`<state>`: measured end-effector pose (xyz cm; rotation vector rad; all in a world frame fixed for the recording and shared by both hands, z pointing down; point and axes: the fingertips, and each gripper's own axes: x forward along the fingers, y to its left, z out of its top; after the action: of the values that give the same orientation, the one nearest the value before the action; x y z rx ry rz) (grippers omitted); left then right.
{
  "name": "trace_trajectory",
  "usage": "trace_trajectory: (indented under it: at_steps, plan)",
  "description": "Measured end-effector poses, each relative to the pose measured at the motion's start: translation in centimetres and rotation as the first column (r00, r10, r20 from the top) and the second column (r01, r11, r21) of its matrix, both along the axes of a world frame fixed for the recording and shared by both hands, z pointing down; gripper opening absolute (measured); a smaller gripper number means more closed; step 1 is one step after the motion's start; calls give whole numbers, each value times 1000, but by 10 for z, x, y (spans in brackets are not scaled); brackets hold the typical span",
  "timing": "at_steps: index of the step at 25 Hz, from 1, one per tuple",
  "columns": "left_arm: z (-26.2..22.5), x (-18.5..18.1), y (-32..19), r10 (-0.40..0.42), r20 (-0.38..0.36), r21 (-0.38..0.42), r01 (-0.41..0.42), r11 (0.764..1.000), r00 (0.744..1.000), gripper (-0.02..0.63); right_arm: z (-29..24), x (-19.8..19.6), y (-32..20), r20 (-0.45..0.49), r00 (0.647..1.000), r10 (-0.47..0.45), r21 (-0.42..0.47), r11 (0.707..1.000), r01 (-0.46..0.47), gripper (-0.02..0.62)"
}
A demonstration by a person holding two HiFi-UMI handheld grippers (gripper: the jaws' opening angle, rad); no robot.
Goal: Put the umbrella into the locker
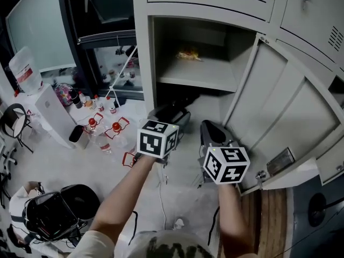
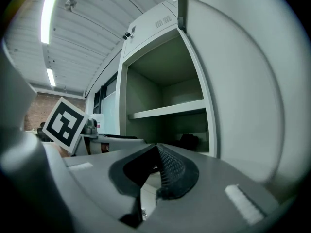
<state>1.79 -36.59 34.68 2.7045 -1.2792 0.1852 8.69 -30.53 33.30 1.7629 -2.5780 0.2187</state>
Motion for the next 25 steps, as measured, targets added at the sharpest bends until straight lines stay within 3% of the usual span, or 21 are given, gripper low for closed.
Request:
trace_trajectory:
  at_steps: [6,25]
  plan:
    - [-10,-19,30,36,-1,20,-36,999,999,268,-5,-3,21,8,998,62,0,998,-62,2]
    - [-9,-92,92,62,41,70,-65,995,997,64,-11,-30,72,-84,986,146,10,989,-146,-1]
